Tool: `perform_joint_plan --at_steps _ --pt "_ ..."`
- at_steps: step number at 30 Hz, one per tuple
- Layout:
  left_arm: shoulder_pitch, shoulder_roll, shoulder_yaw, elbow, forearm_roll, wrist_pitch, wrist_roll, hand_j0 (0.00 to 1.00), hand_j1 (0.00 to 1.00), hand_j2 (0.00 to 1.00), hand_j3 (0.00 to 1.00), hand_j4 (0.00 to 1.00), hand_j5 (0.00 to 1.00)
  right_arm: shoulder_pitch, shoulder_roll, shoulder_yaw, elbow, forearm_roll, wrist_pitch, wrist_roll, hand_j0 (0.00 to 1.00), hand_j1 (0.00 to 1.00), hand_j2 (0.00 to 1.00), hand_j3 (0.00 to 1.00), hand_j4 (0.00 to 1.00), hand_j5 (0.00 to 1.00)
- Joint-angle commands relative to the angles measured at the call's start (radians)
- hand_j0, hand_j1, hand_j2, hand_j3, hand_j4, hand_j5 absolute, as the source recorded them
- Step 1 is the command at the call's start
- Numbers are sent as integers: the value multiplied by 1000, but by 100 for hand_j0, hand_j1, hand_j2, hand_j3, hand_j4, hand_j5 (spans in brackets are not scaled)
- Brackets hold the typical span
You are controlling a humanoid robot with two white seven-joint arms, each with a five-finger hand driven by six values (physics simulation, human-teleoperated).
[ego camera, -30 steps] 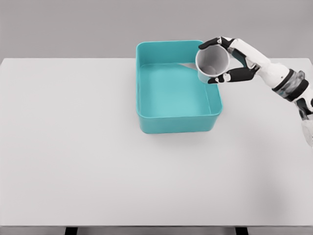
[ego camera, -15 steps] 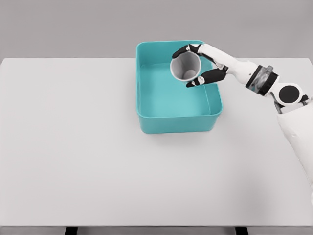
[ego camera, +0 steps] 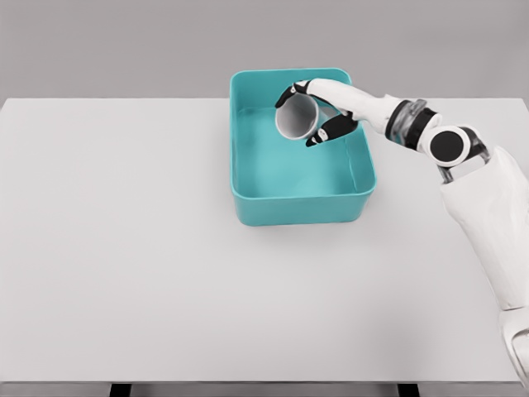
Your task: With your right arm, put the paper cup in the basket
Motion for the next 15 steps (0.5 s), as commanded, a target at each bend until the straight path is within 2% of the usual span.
perform_joint_plan --at_steps 1,4,8,10,11,15 --pt "0 0 0 0 0 0 0 100 100 100 100 100 100 0 11 1 -17 65 30 0 65 65 65 65 65 65" --pt "0 0 0 0 0 0 0 100 100 100 100 100 100 -3 25 1 -16 117 33 0 65 65 65 65 65 65" --pt "0 0 0 0 0 0 0 100 100 100 100 100 100 -8 73 13 -24 231 93 0 65 65 65 65 65 65" --pt "0 0 0 0 0 0 0 100 100 100 100 100 100 -14 77 47 -22 269 113 0 66 66 66 66 66 66" --pt "0 0 0 0 0 0 0 100 100 100 100 100 100 -17 82 67 -22 315 154 0 66 66 66 66 66 66" --pt "0 0 0 0 0 0 0 100 100 100 100 100 100 -38 100 139 -22 387 239 0 66 66 66 66 66 66"
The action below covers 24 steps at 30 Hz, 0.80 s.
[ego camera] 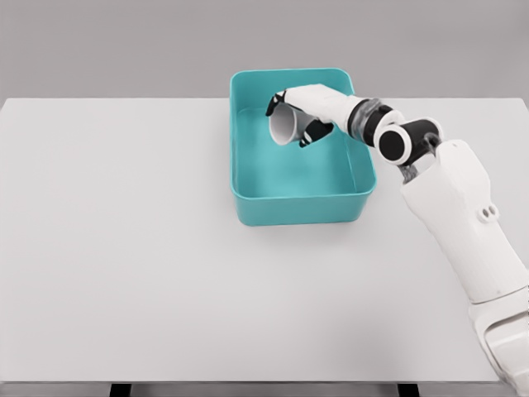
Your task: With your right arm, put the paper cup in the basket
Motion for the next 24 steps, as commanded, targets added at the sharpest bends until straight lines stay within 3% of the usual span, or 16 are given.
perform_joint_plan --at_steps 1,14,15,17,24 --pt "0 0 0 0 0 0 0 100 100 100 100 100 100 2 15 52 -1 53 63 0 66 66 66 66 66 66" --pt "0 0 0 0 0 0 0 100 100 100 100 100 100 0 16 71 7 54 63 0 70 70 70 70 70 70" --pt "0 0 0 0 0 0 0 100 100 100 100 100 100 0 16 72 6 54 63 0 85 85 85 85 85 85" --pt "0 0 0 0 0 0 0 100 100 100 100 100 100 0 16 72 7 54 63 0 99 99 99 99 99 99" --pt "0 0 0 0 0 0 0 100 100 100 100 100 100 0 15 74 6 54 59 0 100 100 100 100 100 100"
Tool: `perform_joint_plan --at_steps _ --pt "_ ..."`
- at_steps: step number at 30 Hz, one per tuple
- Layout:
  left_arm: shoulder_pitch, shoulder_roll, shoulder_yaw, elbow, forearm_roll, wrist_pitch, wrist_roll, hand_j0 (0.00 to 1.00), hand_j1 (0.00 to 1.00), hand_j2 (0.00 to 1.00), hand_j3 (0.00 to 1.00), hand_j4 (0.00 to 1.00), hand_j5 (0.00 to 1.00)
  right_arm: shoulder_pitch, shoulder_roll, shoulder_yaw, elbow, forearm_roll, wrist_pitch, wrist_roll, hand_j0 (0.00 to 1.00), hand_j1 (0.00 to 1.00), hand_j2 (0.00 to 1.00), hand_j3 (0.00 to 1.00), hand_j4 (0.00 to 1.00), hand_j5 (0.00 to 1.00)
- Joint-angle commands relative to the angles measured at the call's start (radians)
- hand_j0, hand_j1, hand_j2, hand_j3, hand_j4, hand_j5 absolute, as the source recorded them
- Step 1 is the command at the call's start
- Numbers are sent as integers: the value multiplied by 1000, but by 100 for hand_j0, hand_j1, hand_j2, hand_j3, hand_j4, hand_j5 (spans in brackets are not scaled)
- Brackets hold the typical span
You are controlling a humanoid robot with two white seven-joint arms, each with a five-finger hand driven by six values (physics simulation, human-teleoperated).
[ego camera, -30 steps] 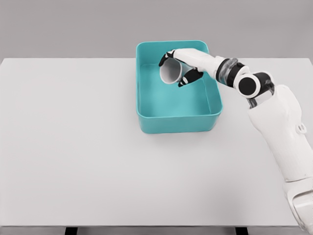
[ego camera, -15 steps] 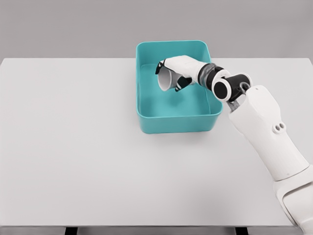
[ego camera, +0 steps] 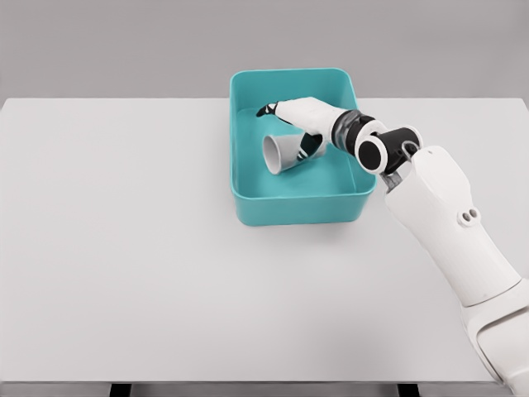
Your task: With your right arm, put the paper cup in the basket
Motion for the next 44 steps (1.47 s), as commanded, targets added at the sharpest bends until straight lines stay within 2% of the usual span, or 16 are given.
perform_joint_plan --at_steps 1,5,8,10,13,15,18,20,23,25,27,32,37,44 --pt "0 0 0 0 0 0 0 100 100 100 100 100 100 -2 -3 -1 -4 -1 -1 0 100 100 100 100 100 100" --pt "0 0 0 0 0 0 0 100 100 100 100 100 100 -2 -5 -2 -10 -4 -3 0 100 100 100 100 100 100" --pt "0 0 0 0 0 0 0 100 100 100 100 100 100 3 -17 -15 -91 -39 0 0 100 100 100 100 100 100" --pt "0 0 0 0 0 0 0 100 100 100 100 100 100 17 -54 -105 -198 -203 -9 0 100 100 100 100 100 100" --pt "0 0 0 0 0 0 0 100 100 100 100 100 100 41 -136 -192 -277 -363 -10 0 100 100 100 100 100 100" --pt "0 0 0 0 0 0 0 100 100 100 100 100 100 87 -202 -277 -290 -421 -29 0 100 100 100 100 100 100" --pt "0 0 0 0 0 0 0 100 100 100 100 100 100 202 -282 -459 -281 -651 -136 0 100 100 100 100 100 100" --pt "0 0 0 0 0 0 0 100 100 100 100 100 100 264 -294 -561 -281 -725 -185 0 100 100 100 100 100 100" --pt "0 0 0 0 0 0 0 100 100 100 100 100 100 363 -304 -670 -280 -717 -187 0 100 100 100 100 100 100" --pt "0 0 0 0 1 0 0 100 100 100 100 100 100 429 -345 -673 -275 -707 -184 0 100 100 100 100 100 100" --pt "0 0 0 0 0 0 0 100 100 100 100 100 100 485 -351 -673 -269 -697 -184 0 100 100 100 100 100 100" --pt "0 0 0 0 0 0 0 100 100 100 100 100 100 492 -350 -673 -223 -676 -185 0 100 100 100 100 100 100" --pt "0 0 0 0 0 0 0 100 100 100 100 100 100 489 -330 -673 -223 -676 -184 0 100 100 100 100 100 100" --pt "0 0 2 0 1 0 0 100 100 100 100 100 100 486 -342 -673 -231 -676 -184 0 100 100 100 100 100 100"
